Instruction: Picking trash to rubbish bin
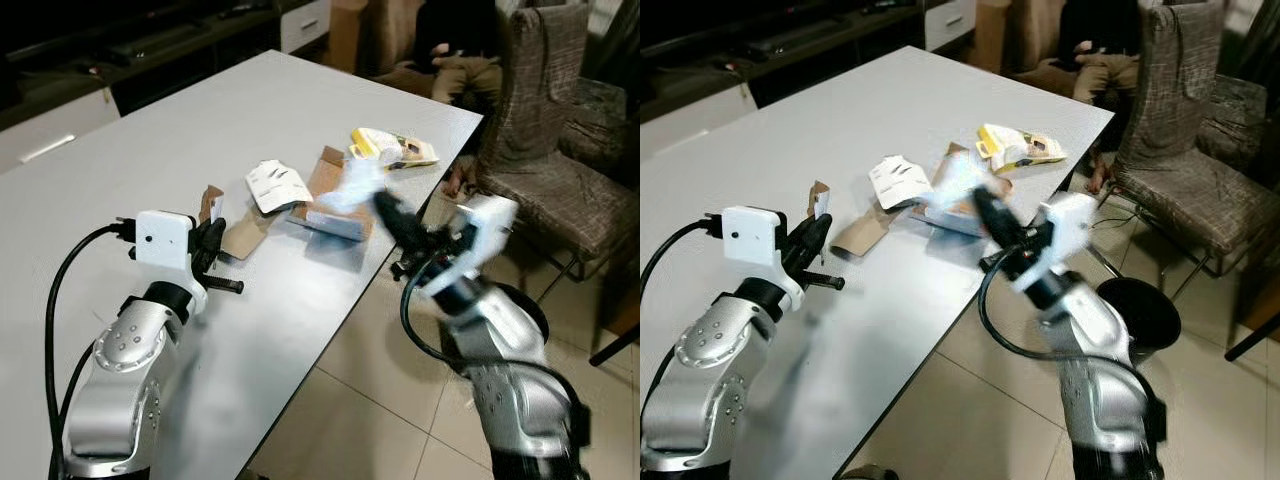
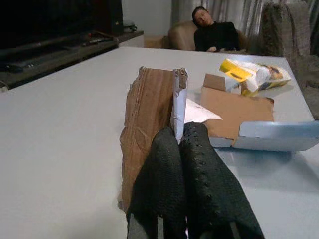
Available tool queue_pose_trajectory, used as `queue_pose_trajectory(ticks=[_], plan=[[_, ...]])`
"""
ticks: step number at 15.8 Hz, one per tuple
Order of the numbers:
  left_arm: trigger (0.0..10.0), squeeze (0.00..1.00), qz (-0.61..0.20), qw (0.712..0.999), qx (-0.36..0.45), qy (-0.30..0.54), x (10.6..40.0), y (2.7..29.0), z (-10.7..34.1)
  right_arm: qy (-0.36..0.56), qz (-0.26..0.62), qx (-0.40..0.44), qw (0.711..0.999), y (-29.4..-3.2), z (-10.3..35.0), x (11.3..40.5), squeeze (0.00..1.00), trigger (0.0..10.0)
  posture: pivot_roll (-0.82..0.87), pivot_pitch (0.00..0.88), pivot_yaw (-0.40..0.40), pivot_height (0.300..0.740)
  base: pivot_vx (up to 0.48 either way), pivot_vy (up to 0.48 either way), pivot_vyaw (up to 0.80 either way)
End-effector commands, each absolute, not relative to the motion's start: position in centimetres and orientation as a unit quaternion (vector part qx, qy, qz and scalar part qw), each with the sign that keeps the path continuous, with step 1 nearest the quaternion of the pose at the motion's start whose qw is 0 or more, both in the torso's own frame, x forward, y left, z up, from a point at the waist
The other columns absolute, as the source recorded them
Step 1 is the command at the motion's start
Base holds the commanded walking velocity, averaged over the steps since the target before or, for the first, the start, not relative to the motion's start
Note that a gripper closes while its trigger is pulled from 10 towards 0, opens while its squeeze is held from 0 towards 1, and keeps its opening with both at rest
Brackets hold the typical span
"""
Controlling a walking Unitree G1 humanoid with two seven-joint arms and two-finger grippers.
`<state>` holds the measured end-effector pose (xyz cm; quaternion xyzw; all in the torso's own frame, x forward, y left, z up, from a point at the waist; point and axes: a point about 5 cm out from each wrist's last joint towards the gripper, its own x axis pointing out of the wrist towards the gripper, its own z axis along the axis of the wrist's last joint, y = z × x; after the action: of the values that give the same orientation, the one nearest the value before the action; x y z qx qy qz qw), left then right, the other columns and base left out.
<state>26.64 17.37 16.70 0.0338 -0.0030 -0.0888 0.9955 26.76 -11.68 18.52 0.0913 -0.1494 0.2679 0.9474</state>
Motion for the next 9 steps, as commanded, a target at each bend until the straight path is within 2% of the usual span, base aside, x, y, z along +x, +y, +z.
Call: queue_pose_trajectory(ticks=[1, 4, 5, 9], plan=[[10.0, 0.0, -0.09, 0.994, 0.055, 0.006, 26.9, 17.0, 16.2, -0.162, 0.182, 0.057, 0.968, -13.1, 18.6, 26.4, 0.0, 10.0, -0.04, 0.0, 0.019, 0.74, 0.0, 0.0, 0.0], [10.0, 0.0, -0.098, 0.992, 0.084, 0.001, 27.1, 16.6, 16.1, -0.148, 0.116, 0.039, 0.981, -14.2, 17.8, 25.8, 0.0, 10.0, -0.04, 0.0, 0.023, 0.74, 0.0, 0.0, -0.72], [10.0, 0.0, -0.095, 0.991, 0.098, 0.01, 27.3, 16.7, 15.7, -0.129, 0.105, 0.009, 0.986, -14.4, 17.0, 25.5, 0.0, 10.0, -0.04, 0.0, 0.021, 0.74, 0.0, 0.0, -0.8], [10.0, 0.0, -0.112, 0.991, 0.066, 0.018, 27.2, 16.4, 14.8, -0.059, 0.065, -0.027, 0.996, -15.0, 14.1, 24.8, 0.0, 10.0, -0.03, 0.0, 0.009, 0.74, 0.0, 0.0, -0.8]])
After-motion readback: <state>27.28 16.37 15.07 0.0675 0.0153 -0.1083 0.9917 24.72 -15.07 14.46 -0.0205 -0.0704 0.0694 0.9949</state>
